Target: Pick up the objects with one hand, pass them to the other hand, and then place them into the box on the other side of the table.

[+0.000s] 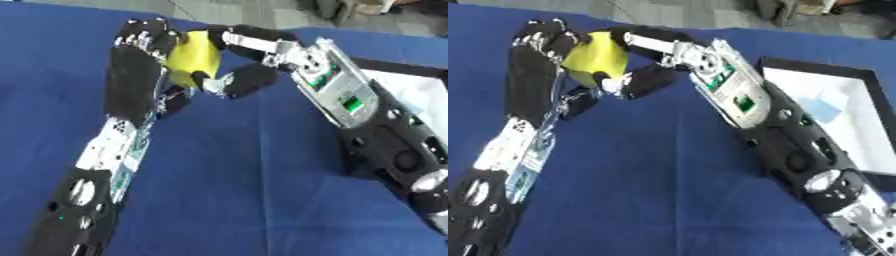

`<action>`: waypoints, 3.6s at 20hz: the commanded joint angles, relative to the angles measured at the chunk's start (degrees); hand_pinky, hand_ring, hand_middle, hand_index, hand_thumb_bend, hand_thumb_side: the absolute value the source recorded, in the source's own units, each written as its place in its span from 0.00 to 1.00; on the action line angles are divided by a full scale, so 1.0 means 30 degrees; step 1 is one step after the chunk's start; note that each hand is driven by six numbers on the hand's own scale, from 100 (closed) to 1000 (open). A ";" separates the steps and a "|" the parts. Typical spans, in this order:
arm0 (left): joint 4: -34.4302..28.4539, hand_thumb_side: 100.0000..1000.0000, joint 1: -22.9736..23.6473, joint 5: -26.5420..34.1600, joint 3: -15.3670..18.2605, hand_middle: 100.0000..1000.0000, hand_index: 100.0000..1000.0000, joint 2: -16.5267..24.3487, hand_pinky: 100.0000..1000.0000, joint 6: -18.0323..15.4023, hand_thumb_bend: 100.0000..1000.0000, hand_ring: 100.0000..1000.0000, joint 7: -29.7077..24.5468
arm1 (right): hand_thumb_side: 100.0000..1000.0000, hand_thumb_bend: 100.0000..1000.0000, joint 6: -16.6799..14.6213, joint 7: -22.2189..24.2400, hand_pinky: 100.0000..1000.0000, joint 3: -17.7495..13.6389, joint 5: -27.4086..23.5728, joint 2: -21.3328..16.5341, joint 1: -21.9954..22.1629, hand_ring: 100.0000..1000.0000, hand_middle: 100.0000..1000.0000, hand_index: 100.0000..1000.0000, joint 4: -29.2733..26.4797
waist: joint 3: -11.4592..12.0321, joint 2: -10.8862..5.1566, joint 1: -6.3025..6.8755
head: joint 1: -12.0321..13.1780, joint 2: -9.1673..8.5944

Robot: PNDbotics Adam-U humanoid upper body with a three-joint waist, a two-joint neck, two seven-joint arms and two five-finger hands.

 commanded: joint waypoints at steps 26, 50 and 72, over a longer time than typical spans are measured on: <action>-0.1537 0.00 -0.0829 0.0434 -0.0432 0.05 0.05 -0.1279 0.56 0.0245 0.61 0.35 -0.0734 | 0.30 0.00 -0.0488 0.0074 1.00 0.0359 0.0495 0.0068 -0.0333 1.00 1.00 1.00 -0.0056 | -0.0068 -0.0250 -0.0122 | 0.0068 -0.0211; -0.1925 0.00 -0.0834 0.0241 -0.0801 0.04 0.05 -0.1825 0.56 0.0434 0.62 0.34 -0.1600 | 0.26 0.00 -0.0456 -0.0482 1.00 0.0352 0.0451 0.0004 -0.0498 1.00 1.00 1.00 -0.0122 | -0.0193 -0.0188 -0.0089 | 0.0015 -0.0340; -0.2441 0.00 -0.0837 -0.0286 -0.1126 0.04 0.05 -0.2157 0.55 0.0971 0.63 0.34 -0.2752 | 0.25 0.00 -0.0468 -0.0688 1.00 0.0349 0.0370 -0.0121 -0.0489 1.00 1.00 1.00 -0.0259 | -0.0167 -0.0141 -0.0160 | -0.0033 -0.0367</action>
